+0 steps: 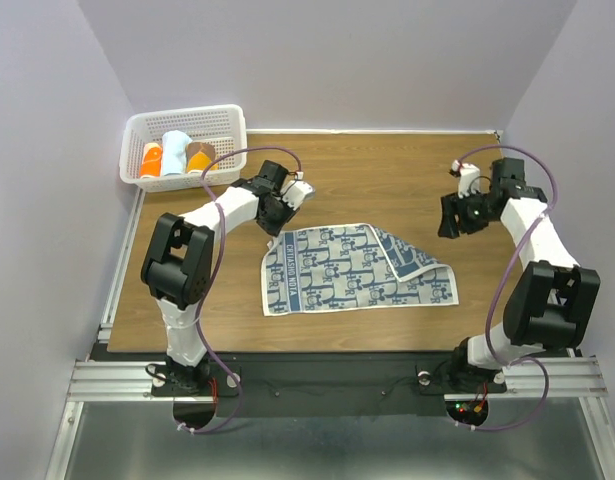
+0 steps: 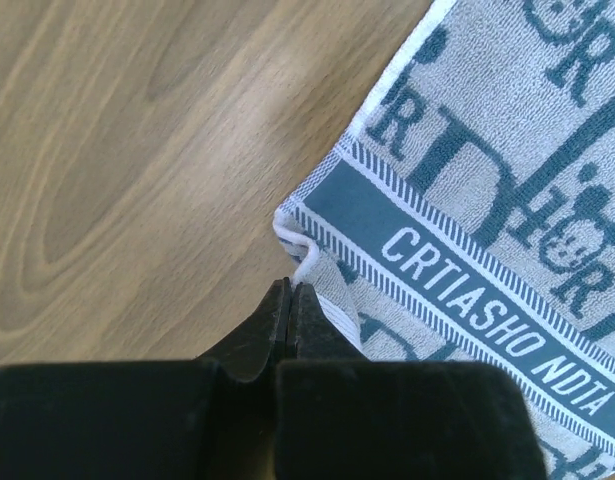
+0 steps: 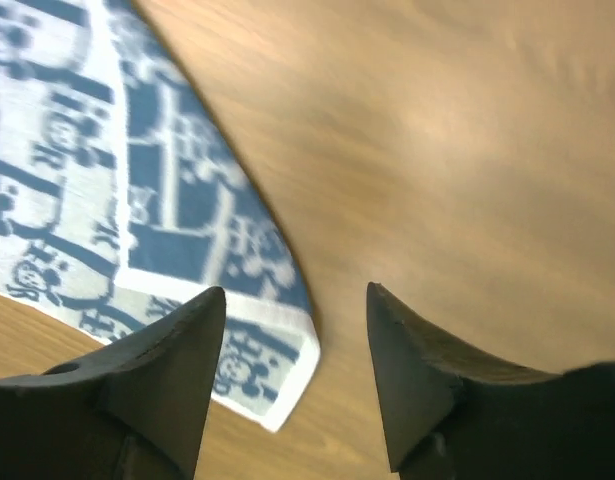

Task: Roll the towels
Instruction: Flatten the towel

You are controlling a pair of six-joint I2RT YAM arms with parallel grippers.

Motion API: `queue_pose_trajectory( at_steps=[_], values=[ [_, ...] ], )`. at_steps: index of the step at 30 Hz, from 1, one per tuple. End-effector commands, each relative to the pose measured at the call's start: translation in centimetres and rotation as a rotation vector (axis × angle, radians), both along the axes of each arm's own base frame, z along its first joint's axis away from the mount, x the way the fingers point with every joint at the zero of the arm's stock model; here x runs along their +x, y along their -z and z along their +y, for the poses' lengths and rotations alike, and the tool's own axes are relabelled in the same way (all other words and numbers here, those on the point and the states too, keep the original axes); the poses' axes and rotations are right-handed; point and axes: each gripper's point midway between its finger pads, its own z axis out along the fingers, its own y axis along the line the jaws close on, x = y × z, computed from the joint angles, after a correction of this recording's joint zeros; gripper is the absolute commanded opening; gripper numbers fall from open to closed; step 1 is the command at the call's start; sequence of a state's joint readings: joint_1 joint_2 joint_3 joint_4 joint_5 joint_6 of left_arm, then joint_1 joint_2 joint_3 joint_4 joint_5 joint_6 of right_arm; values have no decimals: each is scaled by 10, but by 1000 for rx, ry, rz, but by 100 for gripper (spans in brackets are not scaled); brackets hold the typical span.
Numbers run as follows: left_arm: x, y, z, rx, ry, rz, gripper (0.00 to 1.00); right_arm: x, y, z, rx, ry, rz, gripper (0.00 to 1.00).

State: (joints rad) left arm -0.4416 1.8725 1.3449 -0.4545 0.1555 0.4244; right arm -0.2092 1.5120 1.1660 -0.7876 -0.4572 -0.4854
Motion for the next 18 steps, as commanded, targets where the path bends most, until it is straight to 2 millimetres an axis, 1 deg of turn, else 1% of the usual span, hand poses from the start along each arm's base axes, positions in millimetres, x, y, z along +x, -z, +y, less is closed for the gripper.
queue_pose_trajectory(
  at_steps=[1, 2, 3, 4, 5, 6, 8, 10, 11, 13, 14, 18],
  values=[
    [2, -7, -5, -15, 26, 14, 0, -8, -21, 47, 46, -167, -27, 56],
    [2, -7, -4, -13, 24, 17, 0, -14, -20, 65, 27, -229, -25, 55],
    [2, -6, -4, -12, 24, 18, 0, -20, -16, 71, 8, -252, -13, 53],
    [2, -5, -5, -12, 23, 24, 0, -30, -5, 81, -36, -295, 17, 52],
    [1, -4, -5, -12, 22, 29, 0, -35, 2, 85, -55, -315, 36, 52],
    [0, -3, -4, -11, 21, 32, 0, -38, 9, 83, -96, -313, 52, 52],
    [0, -2, -4, -9, 21, 36, 0, -48, 22, 93, -129, -342, 89, 52],
    [0, -1, -4, -7, 20, 37, 0, -50, 31, 97, -159, -347, 106, 52],
    [0, -1, -4, -5, 19, 36, 0, -52, 33, 103, -161, -360, 109, 51],
    [1, -1, -4, -4, 18, 34, 0, -53, 37, 110, -162, -359, 123, 49],
    [2, 0, -3, 0, 16, 34, 0, -57, 43, 116, -163, -370, 143, 48],
    [3, 1, -3, 5, 16, 33, 0, -65, 57, 128, -171, -394, 184, 45]
  ],
)
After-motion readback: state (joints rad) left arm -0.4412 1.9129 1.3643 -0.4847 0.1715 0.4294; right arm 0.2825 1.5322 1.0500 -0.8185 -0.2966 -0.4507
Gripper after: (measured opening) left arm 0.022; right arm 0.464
